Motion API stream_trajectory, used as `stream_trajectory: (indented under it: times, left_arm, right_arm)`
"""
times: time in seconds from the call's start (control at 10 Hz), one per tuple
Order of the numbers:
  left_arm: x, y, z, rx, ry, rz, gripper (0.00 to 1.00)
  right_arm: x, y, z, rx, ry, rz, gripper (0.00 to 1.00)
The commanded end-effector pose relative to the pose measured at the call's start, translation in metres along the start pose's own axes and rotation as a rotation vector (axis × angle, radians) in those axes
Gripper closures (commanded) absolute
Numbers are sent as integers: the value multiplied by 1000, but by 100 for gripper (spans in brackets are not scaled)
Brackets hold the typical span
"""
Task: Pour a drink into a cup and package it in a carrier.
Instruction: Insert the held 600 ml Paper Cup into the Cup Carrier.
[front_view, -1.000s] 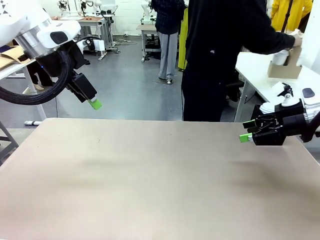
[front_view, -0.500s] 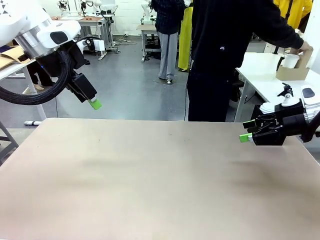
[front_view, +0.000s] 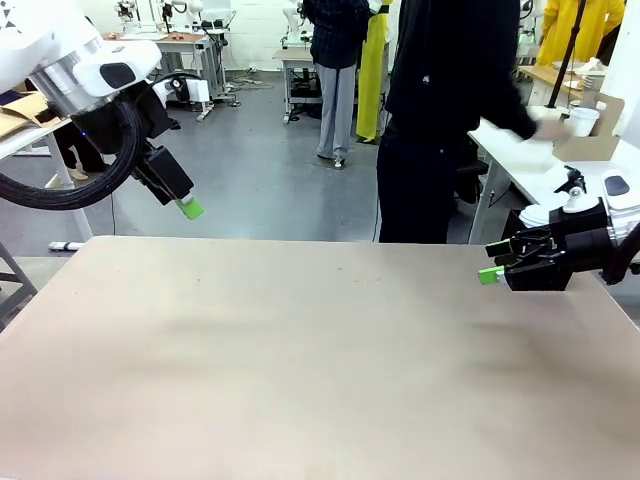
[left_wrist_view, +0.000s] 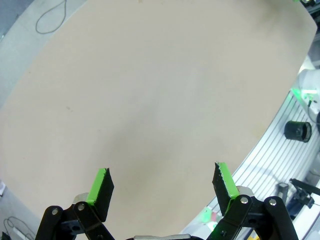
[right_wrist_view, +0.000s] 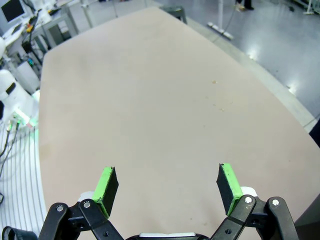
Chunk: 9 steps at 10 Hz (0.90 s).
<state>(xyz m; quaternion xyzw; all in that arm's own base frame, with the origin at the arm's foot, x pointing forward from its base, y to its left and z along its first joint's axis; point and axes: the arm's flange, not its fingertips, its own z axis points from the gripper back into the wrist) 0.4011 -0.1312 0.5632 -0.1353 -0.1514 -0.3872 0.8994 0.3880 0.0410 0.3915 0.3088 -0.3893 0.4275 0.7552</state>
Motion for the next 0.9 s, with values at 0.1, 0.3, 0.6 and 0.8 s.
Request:
stream_trajectory:
  times: [0.1, 0.3, 0.6, 0.8]
  left_arm:
    - [-2, 1, 1, 4, 10, -2, 0]
    - [-2, 1, 1, 4, 10, -2, 0]
    - [-2, 1, 1, 4, 10, -2, 0]
    - [-2, 1, 1, 4, 10, -2, 0]
  right_arm:
    - [-1, -1, 3, 8, -6, 10, 0]
    - [-1, -1, 3, 8, -6, 10, 0]
    - [-1, -1, 3, 8, -6, 10, 0]
    - [-1, -1, 3, 8, -6, 10, 0]
